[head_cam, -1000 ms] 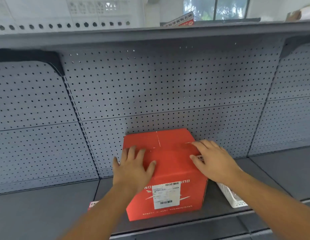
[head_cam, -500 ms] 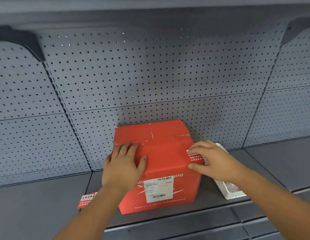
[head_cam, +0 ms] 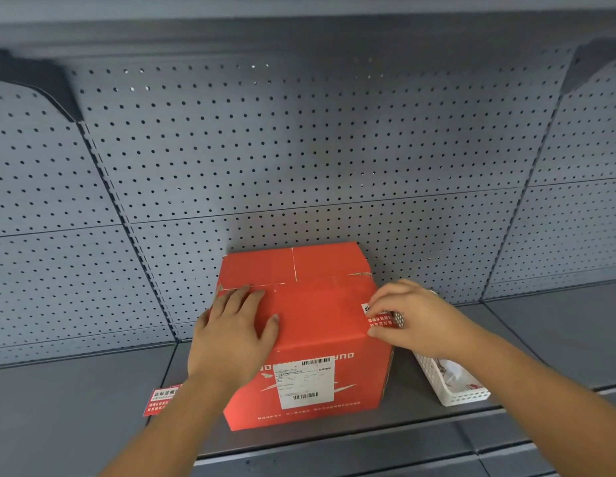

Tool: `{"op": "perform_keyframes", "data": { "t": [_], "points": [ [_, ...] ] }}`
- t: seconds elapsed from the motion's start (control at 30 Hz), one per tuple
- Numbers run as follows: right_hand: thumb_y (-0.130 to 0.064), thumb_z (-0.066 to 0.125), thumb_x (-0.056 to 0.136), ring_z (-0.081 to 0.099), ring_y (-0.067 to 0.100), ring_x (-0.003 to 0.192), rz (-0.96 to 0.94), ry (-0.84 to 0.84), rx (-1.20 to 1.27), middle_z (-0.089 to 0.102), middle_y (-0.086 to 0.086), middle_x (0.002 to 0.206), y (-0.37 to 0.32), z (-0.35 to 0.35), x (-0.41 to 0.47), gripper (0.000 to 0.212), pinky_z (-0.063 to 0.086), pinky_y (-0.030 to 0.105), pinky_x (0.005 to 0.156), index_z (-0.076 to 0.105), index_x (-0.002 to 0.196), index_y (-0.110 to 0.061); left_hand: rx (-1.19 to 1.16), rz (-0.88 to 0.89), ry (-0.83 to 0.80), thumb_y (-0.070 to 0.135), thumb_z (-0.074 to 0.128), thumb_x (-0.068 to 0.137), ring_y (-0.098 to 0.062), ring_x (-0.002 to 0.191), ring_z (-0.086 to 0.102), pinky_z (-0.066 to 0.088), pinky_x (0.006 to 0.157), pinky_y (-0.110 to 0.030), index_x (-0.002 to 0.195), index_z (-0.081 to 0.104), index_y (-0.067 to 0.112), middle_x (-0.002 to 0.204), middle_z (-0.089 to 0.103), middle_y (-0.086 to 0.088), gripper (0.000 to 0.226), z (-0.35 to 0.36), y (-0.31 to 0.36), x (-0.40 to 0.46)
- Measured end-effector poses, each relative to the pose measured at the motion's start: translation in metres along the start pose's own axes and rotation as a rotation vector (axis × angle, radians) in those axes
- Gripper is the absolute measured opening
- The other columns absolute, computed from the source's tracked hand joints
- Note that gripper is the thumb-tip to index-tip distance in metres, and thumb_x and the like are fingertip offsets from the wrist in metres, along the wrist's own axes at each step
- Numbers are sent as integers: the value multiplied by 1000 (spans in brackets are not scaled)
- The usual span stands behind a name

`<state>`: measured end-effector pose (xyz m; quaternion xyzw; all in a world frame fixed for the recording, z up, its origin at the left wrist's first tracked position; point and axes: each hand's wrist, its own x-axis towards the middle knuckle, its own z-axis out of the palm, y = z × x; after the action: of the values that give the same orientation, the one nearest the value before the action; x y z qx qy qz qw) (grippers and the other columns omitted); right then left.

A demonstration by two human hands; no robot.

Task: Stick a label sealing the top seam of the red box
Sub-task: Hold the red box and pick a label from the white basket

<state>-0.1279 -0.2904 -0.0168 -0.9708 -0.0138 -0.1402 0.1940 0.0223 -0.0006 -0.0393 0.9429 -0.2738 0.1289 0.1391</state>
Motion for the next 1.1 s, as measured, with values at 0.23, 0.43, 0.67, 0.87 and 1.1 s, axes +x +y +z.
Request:
{"op": "perform_keyframes", "data": {
  "t": [0.23, 0.43, 0.67, 0.87, 1.1],
  "points": [
    [-36, 67, 90, 57, 6, 102, -148, 58, -107, 70, -17, 101, -6, 1, -2, 13, 45, 22, 88, 77, 95, -29, -1, -5, 1, 69, 24, 91, -14, 149, 21, 27, 116, -50, 146, 40, 37, 158, 37, 14, 65, 0, 0, 0],
    [-28, 67, 88, 55, 9, 94, -191, 98, -188, 67, -14, 89, -12, 5, -2, 12, 44, 20, 81, 69, 78, -22, -2, -9, -7, 69, 24, 91, -14, 149, 20, 26, 118, -49, 148, 38, 38, 159, 35, 14, 66, 0, -1, 0],
    [-26, 65, 87, 56, 7, 94, 24, 158, 5, 66, -14, 88, -14, 5, -7, 10, 44, 19, 81, 66, 78, -24, -14, -14, 2, 69, 25, 91, -14, 148, 22, 27, 117, -49, 146, 40, 38, 157, 38, 15, 65, -1, -1, 1],
    [-19, 64, 87, 58, 8, 86, 264, 294, 228, 68, -11, 87, -12, 18, -18, 14, 43, 21, 70, 66, 75, -26, -8, -16, 7, 68, 27, 91, -15, 148, 23, 28, 116, -50, 146, 40, 38, 157, 38, 14, 64, 0, 1, -1],
    [-9, 64, 90, 47, 5, 46, 479, 462, 505, 61, -15, 59, -17, 30, -24, 20, 35, 14, 47, 68, 71, -17, -9, -17, 4, 68, 27, 91, -15, 148, 24, 29, 115, -50, 146, 41, 38, 157, 39, 14, 64, 0, 1, -1]
  ]
}}
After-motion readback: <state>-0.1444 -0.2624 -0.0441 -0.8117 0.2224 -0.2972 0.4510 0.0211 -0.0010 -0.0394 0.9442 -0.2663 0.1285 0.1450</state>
